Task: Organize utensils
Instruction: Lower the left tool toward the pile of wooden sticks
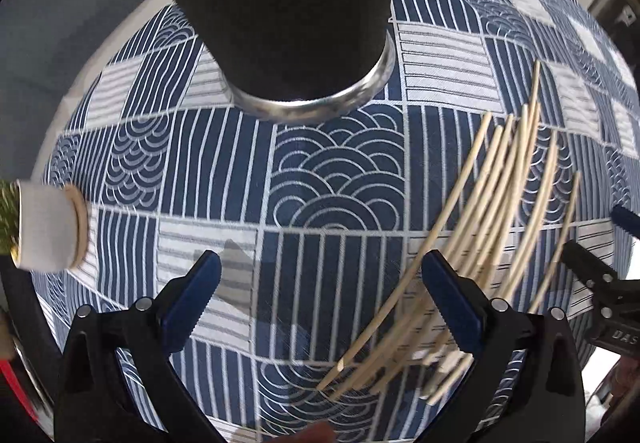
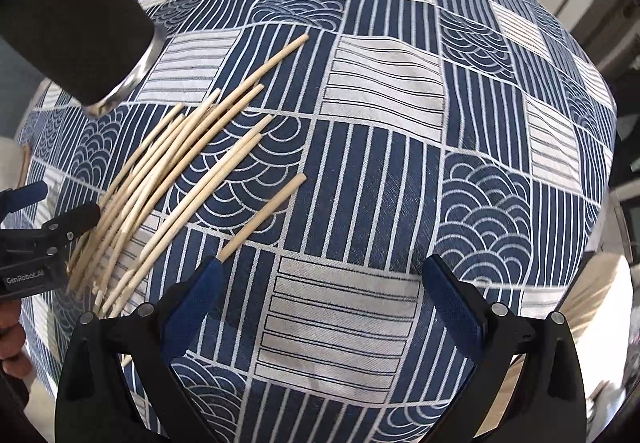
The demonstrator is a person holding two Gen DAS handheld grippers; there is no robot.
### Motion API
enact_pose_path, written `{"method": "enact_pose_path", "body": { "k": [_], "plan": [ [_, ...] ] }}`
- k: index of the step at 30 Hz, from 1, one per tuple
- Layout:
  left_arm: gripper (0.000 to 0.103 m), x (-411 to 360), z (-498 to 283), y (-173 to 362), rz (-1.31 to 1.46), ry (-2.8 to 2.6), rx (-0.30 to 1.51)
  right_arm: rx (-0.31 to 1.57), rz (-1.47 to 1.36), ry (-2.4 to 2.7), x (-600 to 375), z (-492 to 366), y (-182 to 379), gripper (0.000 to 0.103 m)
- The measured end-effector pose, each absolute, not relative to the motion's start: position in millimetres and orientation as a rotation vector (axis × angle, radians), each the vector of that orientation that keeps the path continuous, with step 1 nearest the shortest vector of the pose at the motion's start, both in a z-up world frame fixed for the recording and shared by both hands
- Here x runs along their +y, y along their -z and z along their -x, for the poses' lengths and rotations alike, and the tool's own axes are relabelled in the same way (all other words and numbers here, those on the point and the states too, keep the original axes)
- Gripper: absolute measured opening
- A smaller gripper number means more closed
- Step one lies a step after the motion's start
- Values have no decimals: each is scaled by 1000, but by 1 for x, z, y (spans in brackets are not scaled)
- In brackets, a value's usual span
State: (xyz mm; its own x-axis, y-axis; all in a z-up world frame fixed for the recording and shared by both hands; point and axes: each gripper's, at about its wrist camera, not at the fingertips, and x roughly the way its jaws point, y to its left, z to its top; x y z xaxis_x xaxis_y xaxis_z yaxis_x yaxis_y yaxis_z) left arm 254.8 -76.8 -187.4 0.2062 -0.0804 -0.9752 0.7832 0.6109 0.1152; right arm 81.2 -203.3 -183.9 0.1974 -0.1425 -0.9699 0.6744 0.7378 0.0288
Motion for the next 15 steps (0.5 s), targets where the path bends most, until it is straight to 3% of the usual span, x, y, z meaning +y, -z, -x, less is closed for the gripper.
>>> {"method": "enact_pose_path", "body": {
  "k": [15],
  "plan": [
    [99, -71, -289, 193, -617, 784, 1214, 1247, -599, 715, -195, -74, 185, 96]
  ]
}}
